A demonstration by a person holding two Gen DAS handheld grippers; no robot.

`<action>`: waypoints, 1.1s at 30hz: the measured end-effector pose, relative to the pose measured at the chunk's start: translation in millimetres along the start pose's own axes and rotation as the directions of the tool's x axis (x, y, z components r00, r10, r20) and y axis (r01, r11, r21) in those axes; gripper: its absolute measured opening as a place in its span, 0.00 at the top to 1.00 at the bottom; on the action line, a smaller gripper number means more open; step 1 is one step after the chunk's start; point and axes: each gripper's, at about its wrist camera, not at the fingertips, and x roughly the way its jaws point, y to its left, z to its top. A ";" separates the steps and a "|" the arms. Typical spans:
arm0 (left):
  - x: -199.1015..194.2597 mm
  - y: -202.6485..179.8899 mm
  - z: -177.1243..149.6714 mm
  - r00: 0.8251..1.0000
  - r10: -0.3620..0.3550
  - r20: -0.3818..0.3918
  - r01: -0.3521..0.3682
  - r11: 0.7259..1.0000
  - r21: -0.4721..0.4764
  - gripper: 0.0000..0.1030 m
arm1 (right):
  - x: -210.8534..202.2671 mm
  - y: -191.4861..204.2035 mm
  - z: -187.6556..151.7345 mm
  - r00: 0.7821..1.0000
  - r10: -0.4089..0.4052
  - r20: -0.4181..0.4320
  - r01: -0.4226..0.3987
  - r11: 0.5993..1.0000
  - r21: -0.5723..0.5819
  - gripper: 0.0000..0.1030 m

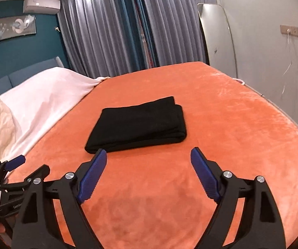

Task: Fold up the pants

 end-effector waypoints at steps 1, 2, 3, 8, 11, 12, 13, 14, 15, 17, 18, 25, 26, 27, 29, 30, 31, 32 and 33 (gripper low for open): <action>5.1 1.1 -2.9 1.000 0.009 0.000 -0.009 1.000 -0.014 0.11 | 1.0 -1.1 -0.3 1.000 -0.006 0.001 0.006 1.000 0.003 0.21; 10.5 0.8 -5.2 1.000 0.014 -0.002 -0.014 1.000 -0.012 0.11 | 2.7 -2.4 -1.0 1.000 -0.012 0.002 0.012 1.000 0.008 0.21; 13.8 -0.2 -6.6 1.000 0.013 -0.008 -0.013 1.000 -0.002 0.11 | 4.7 -3.3 -1.8 1.000 -0.015 0.000 0.015 1.000 0.012 0.20; 38.1 3.4 -15.8 0.998 0.010 -0.057 -0.010 1.000 0.000 0.11 | 20.3 -4.0 -7.5 1.000 -0.017 -0.015 0.017 1.000 0.018 0.20; 45.8 3.6 -16.0 0.997 0.011 -0.072 -0.012 1.000 -0.014 0.11 | 26.4 -1.8 -11.4 0.999 -0.016 -0.028 0.016 1.000 -0.006 0.19; 46.3 3.1 -16.3 0.997 0.018 -0.072 -0.019 1.000 -0.013 0.11 | 28.3 -0.9 -12.9 0.999 -0.016 -0.032 0.016 1.000 -0.013 0.19; 47.0 1.9 -16.0 0.997 0.026 -0.070 -0.027 1.000 -0.007 0.11 | 30.0 -0.7 -14.8 0.999 -0.018 -0.038 0.017 1.000 -0.021 0.19; 47.6 0.4 -16.1 0.997 0.037 -0.069 -0.037 0.999 0.001 0.11 | 31.2 -0.9 -16.5 0.999 -0.016 -0.043 0.015 1.000 -0.024 0.19; 47.1 0.2 -16.0 0.997 0.047 -0.068 -0.046 0.999 0.008 0.11 | 32.3 -0.8 -17.9 0.999 -0.017 -0.046 0.015 1.000 -0.024 0.19; 46.5 -3.1 -16.4 0.996 0.067 -0.059 -0.065 0.998 0.022 0.11 | 33.7 -1.9 -21.1 0.999 -0.018 -0.052 0.017 1.000 -0.021 0.19; 45.2 -3.9 -16.3 0.996 0.070 -0.054 -0.069 0.997 0.022 0.11 | 34.0 -2.5 -21.9 0.998 -0.018 -0.054 0.016 1.000 -0.021 0.19; 43.6 -3.9 -14.2 0.998 0.021 -0.056 -0.021 1.000 0.012 0.11 | 32.3 0.9 -24.9 0.998 -0.013 -0.059 0.012 1.000 -0.023 0.19; 43.0 -3.8 -14.4 0.998 0.022 -0.055 -0.021 1.000 0.014 0.11 | 32.2 1.1 -25.0 0.998 -0.014 -0.057 0.013 1.000 -0.022 0.19; 43.1 -3.9 -14.2 0.998 0.021 -0.057 -0.020 1.000 0.011 0.11 | 32.0 0.7 -25.1 0.998 -0.014 -0.057 0.013 1.000 -0.022 0.19; 42.1 -3.4 -13.8 0.998 0.013 -0.054 -0.013 1.000 0.010 0.11 | 32.9 0.5 -25.6 0.998 -0.014 -0.058 0.012 1.000 -0.021 0.19; 41.3 -3.6 -13.9 0.999 0.017 -0.050 -0.016 1.000 0.010 0.11 | 32.8 1.6 -26.3 0.998 -0.015 -0.057 0.014 1.000 -0.019 0.19; 40.9 -3.5 -13.5 0.999 0.016 -0.047 -0.016 1.000 0.011 0.11 | 32.2 1.5 -26.5 0.998 -0.013 -0.057 0.012 1.000 -0.018 0.19; 40.6 -3.6 -13.3 0.999 0.016 -0.047 -0.016 1.000 0.012 0.11 | 32.2 1.4 -26.8 0.998 -0.012 -0.057 0.011 1.000 -0.019 0.19; 40.3 -3.7 -13.3 0.999 0.015 -0.046 -0.015 1.000 0.011 0.11 | 31.9 1.7 -27.3 0.998 -0.012 -0.055 0.011 1.000 -0.018 0.19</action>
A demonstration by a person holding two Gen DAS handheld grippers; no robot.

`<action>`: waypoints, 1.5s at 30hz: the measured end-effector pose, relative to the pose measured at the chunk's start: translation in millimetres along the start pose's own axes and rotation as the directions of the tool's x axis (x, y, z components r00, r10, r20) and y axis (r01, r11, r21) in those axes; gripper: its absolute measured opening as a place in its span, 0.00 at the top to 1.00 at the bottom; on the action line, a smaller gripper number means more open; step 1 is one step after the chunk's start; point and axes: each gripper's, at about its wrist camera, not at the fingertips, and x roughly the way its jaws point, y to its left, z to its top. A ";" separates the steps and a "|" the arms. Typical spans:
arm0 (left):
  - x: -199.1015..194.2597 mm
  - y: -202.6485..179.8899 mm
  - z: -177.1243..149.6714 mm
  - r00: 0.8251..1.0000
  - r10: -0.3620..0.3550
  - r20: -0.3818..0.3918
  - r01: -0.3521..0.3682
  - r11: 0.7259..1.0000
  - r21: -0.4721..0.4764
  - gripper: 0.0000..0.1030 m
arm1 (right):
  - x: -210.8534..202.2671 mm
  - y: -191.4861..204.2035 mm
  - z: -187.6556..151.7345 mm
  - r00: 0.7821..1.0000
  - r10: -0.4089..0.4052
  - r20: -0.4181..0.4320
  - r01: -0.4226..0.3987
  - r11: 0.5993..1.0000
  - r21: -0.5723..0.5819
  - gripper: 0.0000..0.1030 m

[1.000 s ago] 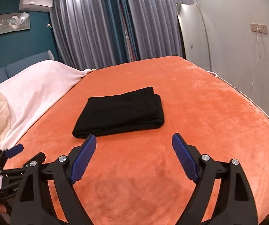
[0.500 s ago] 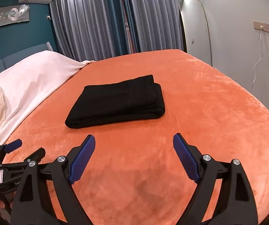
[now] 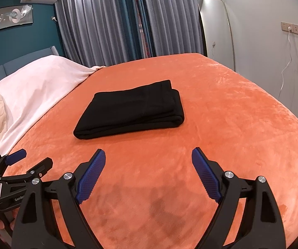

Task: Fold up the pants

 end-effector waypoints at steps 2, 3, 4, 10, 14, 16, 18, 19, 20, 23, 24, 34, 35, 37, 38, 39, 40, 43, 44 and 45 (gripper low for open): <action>0.4 -0.4 -0.3 1.000 0.000 -0.001 0.000 1.000 0.001 0.11 | -0.7 1.1 -1.0 1.000 0.001 0.003 -0.001 1.000 0.002 0.19; 1.1 -0.9 -0.7 1.000 0.002 -0.001 -0.002 1.000 0.003 0.11 | -0.4 1.0 -1.3 1.000 0.002 0.004 -0.002 1.000 0.002 0.19; 1.7 -0.3 -0.7 1.000 0.003 -0.002 -0.003 1.000 0.004 0.11 | -0.1 0.8 -1.8 1.000 0.002 0.007 -0.002 1.000 0.001 0.19; 7.6 -1.9 -1.0 1.000 0.012 -0.009 -0.012 1.000 0.011 0.11 | 2.9 -0.1 -4.0 1.000 0.004 0.006 -0.004 1.000 -0.009 0.19; 9.2 -2.9 -1.2 1.000 0.022 -0.005 -0.022 1.000 0.014 0.11 | 3.5 -1.6 -4.8 1.000 0.005 0.007 -0.005 1.000 -0.003 0.19; 9.6 -2.7 -1.4 1.000 0.023 -0.004 -0.023 1.000 0.012 0.11 | 3.5 -0.9 -5.7 1.000 0.005 0.007 -0.005 1.000 -0.001 0.19; 10.2 -2.2 -1.4 1.000 0.025 -0.004 -0.025 1.000 0.018 0.11 | 3.4 -0.5 -5.5 1.000 0.004 0.008 -0.004 1.000 -0.001 0.19; 10.2 -2.5 -1.4 1.000 0.025 -0.002 -0.025 0.999 0.020 0.11 | 3.4 -0.7 -5.4 1.000 0.005 0.007 -0.005 1.000 -0.004 0.19; 10.1 -2.6 -1.3 1.000 0.025 -0.002 -0.025 0.999 0.020 0.11 | 3.2 -0.7 -5.2 1.000 0.005 0.008 -0.004 1.000 -0.004 0.19; 10.5 -3.5 -1.1 1.000 0.024 -0.001 -0.024 1.000 0.020 0.11 | 3.1 0.2 -5.7 1.000 0.004 0.007 -0.004 1.000 -0.007 0.19; 10.6 -3.9 -1.0 1.000 0.023 0.000 -0.023 1.000 0.020 0.11 | 3.1 0.0 -5.7 1.000 0.005 0.006 -0.005 1.000 -0.008 0.19; 10.4 -4.3 -0.4 1.000 0.027 0.001 -0.027 0.999 0.021 0.11 | 2.8 3.4 -6.9 1.000 0.007 0.004 -0.007 1.000 -0.015 0.19; 10.4 -4.0 -0.5 1.000 0.025 0.001 -0.025 0.999 0.021 0.11 | 2.9 3.5 -6.9 1.000 0.006 0.004 -0.006 1.000 -0.016 0.19; 10.5 -4.2 -0.2 1.000 0.025 0.001 -0.025 0.999 0.019 0.11 | 3.2 3.7 -7.1 1.000 0.006 0.003 -0.006 1.000 -0.014 0.19; 10.2 -3.8 -0.3 1.000 0.024 0.001 -0.024 1.000 0.018 0.11 | 3.1 3.9 -6.7 1.000 0.007 0.003 -0.007 1.000 -0.015 0.19; 10.1 -3.6 -0.2 1.000 0.025 0.001 -0.025 1.000 0.018 0.11 | 3.2 4.2 -6.8 1.000 0.006 0.002 -0.006 1.000 -0.015 0.19; 10.1 -3.9 -0.1 1.000 0.026 0.001 -0.026 1.000 0.018 0.11 | 3.1 4.6 -6.9 1.000 0.005 0.003 -0.005 1.000 -0.015 0.19; 9.9 -4.2 0.1 1.000 0.024 0.001 -0.024 1.000 0.017 0.11 | 3.0 5.1 -6.2 1.000 0.005 0.001 -0.005 1.000 -0.018 0.19; 9.9 -4.2 0.0 1.000 0.025 0.002 -0.025 1.000 0.018 0.11 | 2.7 5.2 -6.0 1.000 0.006 0.002 -0.006 1.000 -0.019 0.19; 10.0 -4.6 0.4 1.000 0.026 0.003 -0.026 0.999 0.019 0.11 | 2.8 5.4 -6.0 1.000 0.006 0.001 -0.006 1.000 -0.020 0.19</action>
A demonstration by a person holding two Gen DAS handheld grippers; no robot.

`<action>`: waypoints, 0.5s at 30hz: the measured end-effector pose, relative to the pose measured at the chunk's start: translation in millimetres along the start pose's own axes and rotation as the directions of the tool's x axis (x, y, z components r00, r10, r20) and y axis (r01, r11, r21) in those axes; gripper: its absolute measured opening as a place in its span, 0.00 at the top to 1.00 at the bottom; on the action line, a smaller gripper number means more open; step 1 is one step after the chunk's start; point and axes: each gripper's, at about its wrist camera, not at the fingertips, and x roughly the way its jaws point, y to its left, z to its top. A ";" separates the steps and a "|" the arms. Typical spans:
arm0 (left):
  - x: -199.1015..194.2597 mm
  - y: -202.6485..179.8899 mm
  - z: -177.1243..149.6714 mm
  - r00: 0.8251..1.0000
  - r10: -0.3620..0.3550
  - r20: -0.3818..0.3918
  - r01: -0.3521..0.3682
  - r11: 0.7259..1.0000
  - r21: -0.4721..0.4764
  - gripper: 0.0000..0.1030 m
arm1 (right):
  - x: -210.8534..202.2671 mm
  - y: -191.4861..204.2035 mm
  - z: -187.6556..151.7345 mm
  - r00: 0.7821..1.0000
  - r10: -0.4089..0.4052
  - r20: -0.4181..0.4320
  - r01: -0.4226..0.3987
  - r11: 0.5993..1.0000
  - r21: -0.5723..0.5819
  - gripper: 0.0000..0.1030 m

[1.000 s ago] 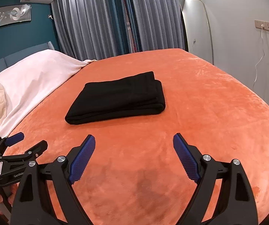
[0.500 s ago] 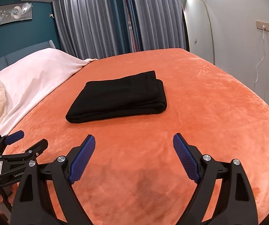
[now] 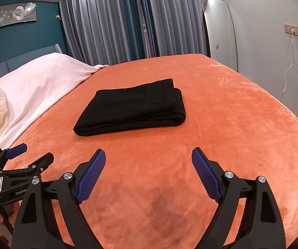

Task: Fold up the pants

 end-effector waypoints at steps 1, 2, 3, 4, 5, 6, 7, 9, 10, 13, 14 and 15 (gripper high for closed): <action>-0.2 0.6 -0.5 1.000 -0.001 0.000 0.001 1.000 -0.002 0.11 | -0.1 0.9 -0.3 1.000 -0.002 0.000 0.002 1.000 0.001 0.19; -0.3 0.9 -0.5 1.000 -0.001 0.000 0.001 1.000 -0.004 0.11 | -0.3 0.3 0.2 1.000 0.000 0.000 0.000 1.000 0.001 0.19; -0.2 1.6 -0.3 1.000 -0.002 0.000 0.002 1.000 -0.004 0.11 | -0.2 0.4 0.1 1.000 0.000 -0.001 0.000 1.000 0.000 0.19; -0.1 1.6 -0.2 1.000 -0.002 0.001 0.002 1.000 -0.004 0.11 | -0.1 0.8 0.3 1.000 -0.002 -0.002 0.002 1.000 0.000 0.19; -0.1 1.7 0.0 1.000 -0.001 0.002 0.001 1.000 -0.003 0.11 | -0.5 1.3 -0.1 1.000 -0.002 0.001 0.002 1.000 0.001 0.19; -0.3 2.1 0.0 1.000 -0.002 0.002 0.002 1.000 -0.004 0.11 | -0.2 0.9 0.1 1.000 0.000 -0.001 0.000 1.000 0.000 0.19; -0.1 2.0 0.2 1.000 -0.002 0.002 0.002 1.000 -0.004 0.11 | -0.2 1.3 0.4 1.000 -0.002 -0.002 0.002 1.000 -0.002 0.19; 0.1 2.0 0.4 1.000 -0.006 0.000 0.006 1.000 -0.005 0.11 | -0.4 0.8 0.2 1.000 0.002 -0.001 -0.002 1.000 -0.001 0.19; -0.2 2.5 0.2 1.000 -0.010 0.000 0.010 1.000 -0.006 0.11 | -0.3 0.9 0.6 1.000 0.002 -0.002 -0.002 1.000 -0.002 0.19; 0.7 2.9 0.3 1.000 -0.018 -0.009 0.018 1.000 -0.018 0.11 | 0.1 1.0 0.8 1.000 0.005 -0.003 -0.005 1.000 -0.005 0.19; 0.6 2.8 -0.2 1.000 -0.011 -0.008 0.011 1.000 -0.023 0.11 | 0.2 1.4 0.8 1.000 0.005 -0.004 -0.005 1.000 -0.005 0.19; 0.3 4.0 -0.6 1.000 -0.002 0.001 0.002 0.999 -0.037 0.11 | 0.1 2.0 0.4 1.000 0.005 -0.003 -0.005 1.000 -0.005 0.19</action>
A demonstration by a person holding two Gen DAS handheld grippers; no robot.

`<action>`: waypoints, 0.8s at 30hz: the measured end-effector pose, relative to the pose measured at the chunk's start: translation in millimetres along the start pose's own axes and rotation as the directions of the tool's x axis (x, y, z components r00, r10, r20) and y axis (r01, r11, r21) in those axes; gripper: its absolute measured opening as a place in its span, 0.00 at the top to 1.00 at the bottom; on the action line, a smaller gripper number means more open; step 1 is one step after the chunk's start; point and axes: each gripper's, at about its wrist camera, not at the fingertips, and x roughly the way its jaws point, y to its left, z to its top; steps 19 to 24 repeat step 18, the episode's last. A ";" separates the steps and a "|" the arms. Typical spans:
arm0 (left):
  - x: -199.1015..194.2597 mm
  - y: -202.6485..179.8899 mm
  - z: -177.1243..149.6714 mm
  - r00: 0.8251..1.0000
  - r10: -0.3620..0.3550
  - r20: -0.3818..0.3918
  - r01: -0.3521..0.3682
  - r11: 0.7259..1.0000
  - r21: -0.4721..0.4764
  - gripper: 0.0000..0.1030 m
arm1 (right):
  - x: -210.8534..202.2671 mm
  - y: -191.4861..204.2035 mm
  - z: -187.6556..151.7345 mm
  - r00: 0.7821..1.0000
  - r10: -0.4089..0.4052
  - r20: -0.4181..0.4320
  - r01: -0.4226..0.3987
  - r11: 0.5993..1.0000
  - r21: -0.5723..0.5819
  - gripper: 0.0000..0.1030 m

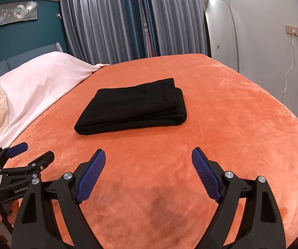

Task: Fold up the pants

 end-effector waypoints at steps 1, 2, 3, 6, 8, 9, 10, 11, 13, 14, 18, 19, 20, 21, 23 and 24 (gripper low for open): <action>-0.8 1.2 -1.2 1.000 0.006 0.009 -0.006 1.000 -0.015 0.11 | 0.1 0.1 0.0 1.000 0.000 -0.001 0.000 1.000 -0.001 0.19; -1.6 3.0 -2.0 1.000 0.009 0.021 -0.008 0.999 -0.036 0.11 | 0.7 0.3 -0.6 1.000 -0.001 -0.002 0.001 1.000 -0.002 0.19; -1.9 4.6 -2.3 1.000 0.009 0.028 -0.007 0.999 -0.050 0.11 | 1.1 -0.1 -1.0 1.000 0.001 -0.004 -0.001 1.000 -0.002 0.19; -0.3 9.3 -2.1 1.000 -0.011 0.029 0.013 0.996 -0.085 0.11 | 2.4 -0.8 -1.5 1.000 0.002 -0.008 -0.002 1.000 -0.003 0.19; 1.3 10.2 -1.4 1.000 -0.008 0.028 0.010 0.997 -0.081 0.11 | 2.7 -0.4 -2.0 1.000 0.002 -0.011 -0.003 1.000 -0.006 0.19; 0.7 9.9 -1.5 0.999 0.003 0.036 0.000 0.997 -0.073 0.11 | 2.6 0.1 -2.1 1.000 0.003 -0.012 -0.003 1.000 -0.008 0.19; 0.7 9.9 -1.4 0.999 0.012 0.037 -0.009 0.998 -0.064 0.11 | 2.2 -0.3 -2.3 1.000 0.003 -0.012 -0.003 1.000 -0.010 0.19; 1.0 8.9 -0.5 1.000 0.014 0.026 -0.013 0.998 -0.054 0.11 | 1.4 -0.5 -2.8 1.000 0.002 -0.013 -0.002 1.000 -0.009 0.19; -0.2 9.2 -0.6 0.999 -0.034 0.013 0.034 0.998 -0.043 0.11 | 1.0 -1.1 -2.4 1.000 0.002 -0.011 -0.002 1.000 -0.010 0.19; -1.9 8.0 -0.7 0.998 -0.059 0.013 0.059 0.998 -0.030 0.11 | 0.0 -0.8 -2.5 1.000 -0.001 -0.010 0.001 1.000 -0.012 0.19; -9.8 2.0 -4.0 0.997 -0.064 0.035 0.063 0.998 0.007 0.11 | -4.6 1.4 -3.5 1.000 -0.007 -0.006 0.007 1.000 -0.013 0.19; -9.8 2.0 -4.0 0.997 -0.064 0.035 0.063 0.998 0.007 0.11 | -4.6 1.4 -3.5 1.000 -0.007 -0.006 0.007 1.000 -0.013 0.19; -9.8 2.0 -4.0 0.997 -0.064 0.035 0.063 0.998 0.007 0.11 | -4.6 1.4 -3.5 1.000 -0.007 -0.006 0.007 1.000 -0.013 0.19; -9.8 2.0 -4.0 0.997 -0.064 0.035 0.063 0.998 0.007 0.11 | -4.6 1.4 -3.5 1.000 -0.007 -0.006 0.007 1.000 -0.013 0.19; -9.8 2.0 -4.0 0.997 -0.064 0.035 0.063 0.998 0.007 0.11 | -4.6 1.4 -3.5 1.000 -0.007 -0.006 0.007 1.000 -0.013 0.19; -9.8 2.0 -4.0 0.997 -0.064 0.035 0.063 0.998 0.007 0.11 | -4.6 1.4 -3.5 1.000 -0.007 -0.006 0.007 1.000 -0.013 0.19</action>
